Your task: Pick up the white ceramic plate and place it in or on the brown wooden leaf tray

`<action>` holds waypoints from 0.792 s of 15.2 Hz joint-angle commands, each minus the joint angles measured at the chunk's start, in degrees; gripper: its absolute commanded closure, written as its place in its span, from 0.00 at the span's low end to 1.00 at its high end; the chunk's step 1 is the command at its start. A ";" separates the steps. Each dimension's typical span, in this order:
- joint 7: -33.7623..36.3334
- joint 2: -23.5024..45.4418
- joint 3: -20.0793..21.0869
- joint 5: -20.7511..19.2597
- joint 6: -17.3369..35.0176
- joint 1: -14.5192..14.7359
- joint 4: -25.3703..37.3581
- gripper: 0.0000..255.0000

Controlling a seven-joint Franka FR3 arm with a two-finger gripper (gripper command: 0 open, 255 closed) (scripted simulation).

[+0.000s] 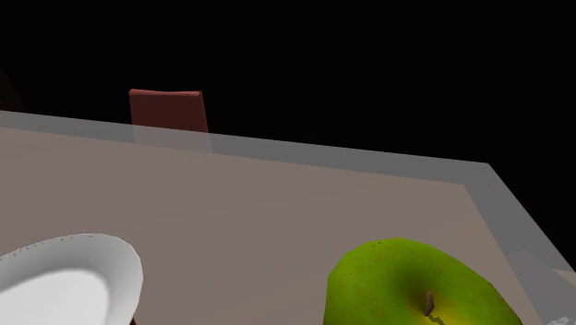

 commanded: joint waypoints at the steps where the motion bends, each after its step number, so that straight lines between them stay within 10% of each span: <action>1: 0.05 0.10 -0.04 -0.01 0.11 -0.06 -0.08 1.00; 5: 0.05 0.10 -0.04 -0.01 0.11 -0.06 -0.08 1.00; 6: 0.05 0.10 -0.03 -0.01 0.10 -0.06 -0.08 0.00; 12: 0.01 -0.64 0.29 -0.02 -1.42 0.49 0.43 0.00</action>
